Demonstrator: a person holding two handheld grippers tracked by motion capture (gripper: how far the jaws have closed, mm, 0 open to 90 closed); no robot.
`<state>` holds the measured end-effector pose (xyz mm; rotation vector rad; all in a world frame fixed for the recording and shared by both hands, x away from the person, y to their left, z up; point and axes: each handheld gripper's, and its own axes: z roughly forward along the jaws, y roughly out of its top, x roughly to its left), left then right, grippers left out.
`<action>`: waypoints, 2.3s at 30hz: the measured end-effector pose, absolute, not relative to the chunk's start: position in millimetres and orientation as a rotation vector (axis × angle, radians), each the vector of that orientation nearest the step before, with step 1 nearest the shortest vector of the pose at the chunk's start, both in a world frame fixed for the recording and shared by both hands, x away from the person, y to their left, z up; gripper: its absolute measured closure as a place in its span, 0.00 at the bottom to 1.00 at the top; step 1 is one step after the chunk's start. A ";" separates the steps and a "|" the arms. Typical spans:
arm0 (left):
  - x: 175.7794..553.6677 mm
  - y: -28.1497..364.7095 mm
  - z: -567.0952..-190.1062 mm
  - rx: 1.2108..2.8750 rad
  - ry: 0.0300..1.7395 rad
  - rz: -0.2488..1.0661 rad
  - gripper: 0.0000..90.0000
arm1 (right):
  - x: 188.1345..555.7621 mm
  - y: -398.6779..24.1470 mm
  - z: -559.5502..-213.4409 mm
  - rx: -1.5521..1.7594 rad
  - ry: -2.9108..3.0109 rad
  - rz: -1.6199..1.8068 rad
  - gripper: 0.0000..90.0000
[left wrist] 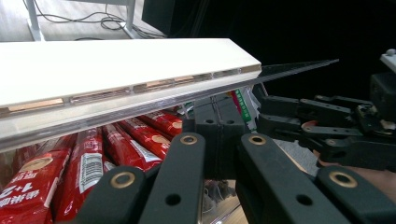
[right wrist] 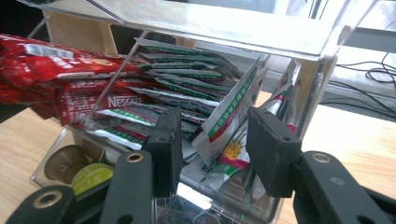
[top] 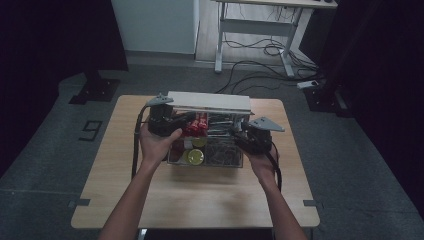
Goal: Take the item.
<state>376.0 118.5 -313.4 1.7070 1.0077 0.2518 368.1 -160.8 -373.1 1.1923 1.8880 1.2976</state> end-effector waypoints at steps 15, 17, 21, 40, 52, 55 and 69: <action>375.1 117.4 -314.5 1.690 1.008 0.259 1.00 | 380.0 -151.2 -377.2 1.215 1.842 1.240 0.63; 374.7 116.7 -314.5 1.692 1.004 0.259 1.00 | 382.0 -147.7 -378.5 1.218 1.834 1.222 0.65; 374.6 117.5 -314.1 1.696 1.000 0.259 1.00 | 384.1 -145.0 -382.5 1.228 1.838 1.198 0.70; 374.8 116.5 -314.8 1.695 1.000 0.263 1.00 | 379.6 -161.9 -383.8 1.269 1.827 1.312 0.95; 375.1 116.3 -314.2 1.690 1.001 0.265 1.00 | 363.4 -174.7 -378.7 1.235 1.798 1.443 0.96; 375.1 116.2 -314.3 1.688 1.002 0.265 1.00 | 356.4 -179.8 -374.7 1.211 1.778 1.478 0.97; 375.7 115.5 -313.5 1.690 1.003 0.263 1.00 | 339.9 -192.1 -369.8 1.167 1.716 1.559 0.97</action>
